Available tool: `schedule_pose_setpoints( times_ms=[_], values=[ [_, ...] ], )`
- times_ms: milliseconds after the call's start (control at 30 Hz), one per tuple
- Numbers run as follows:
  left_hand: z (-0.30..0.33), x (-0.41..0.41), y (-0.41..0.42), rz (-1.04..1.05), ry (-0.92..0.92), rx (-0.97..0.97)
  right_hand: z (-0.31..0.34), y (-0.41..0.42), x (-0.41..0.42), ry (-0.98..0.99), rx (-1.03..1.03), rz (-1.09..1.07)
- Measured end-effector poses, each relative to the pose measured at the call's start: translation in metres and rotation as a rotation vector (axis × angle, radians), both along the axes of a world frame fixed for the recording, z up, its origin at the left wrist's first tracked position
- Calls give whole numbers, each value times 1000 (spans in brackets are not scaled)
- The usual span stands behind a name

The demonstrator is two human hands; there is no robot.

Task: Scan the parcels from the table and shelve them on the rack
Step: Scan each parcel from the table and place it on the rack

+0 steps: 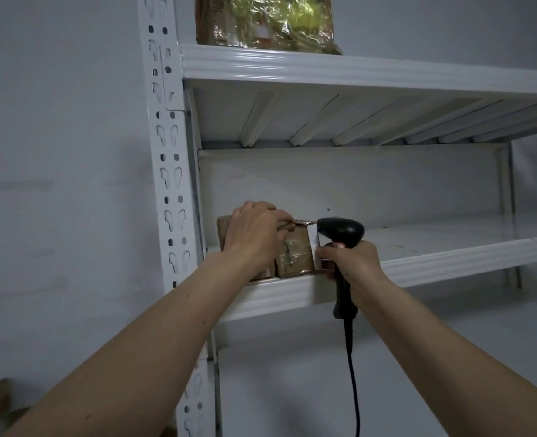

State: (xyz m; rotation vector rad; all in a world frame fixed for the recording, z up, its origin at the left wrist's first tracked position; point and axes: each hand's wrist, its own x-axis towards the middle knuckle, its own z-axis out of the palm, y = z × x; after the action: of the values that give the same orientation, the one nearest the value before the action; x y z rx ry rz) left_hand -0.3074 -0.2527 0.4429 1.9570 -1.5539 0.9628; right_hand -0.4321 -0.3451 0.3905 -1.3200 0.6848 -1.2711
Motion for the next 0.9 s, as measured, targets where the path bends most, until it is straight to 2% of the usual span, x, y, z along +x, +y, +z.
schedule_pose_setpoints(
  times_ms=[200,367,467,567,700,800,900],
  values=[
    [-6,-3,-3,-2,-17,-58,-2,-4,-8,56,-19,26],
    [-9,-11,-4,14,-35,-55,-3,0,-18,-62,-29,35],
    [-14,-15,-5,-82,-6,-212,-4,8,-29,-109,-50,44],
    [-24,-30,1,-203,90,-426,-9,22,-39,-83,-92,137],
    [-50,-51,19,-320,265,-533,-28,44,-41,-37,-122,306],
    [-80,-60,46,-339,484,-616,-53,59,-38,-46,-94,447],
    [-118,-61,73,-270,671,-722,-85,75,-29,-52,-51,598]
  ],
)
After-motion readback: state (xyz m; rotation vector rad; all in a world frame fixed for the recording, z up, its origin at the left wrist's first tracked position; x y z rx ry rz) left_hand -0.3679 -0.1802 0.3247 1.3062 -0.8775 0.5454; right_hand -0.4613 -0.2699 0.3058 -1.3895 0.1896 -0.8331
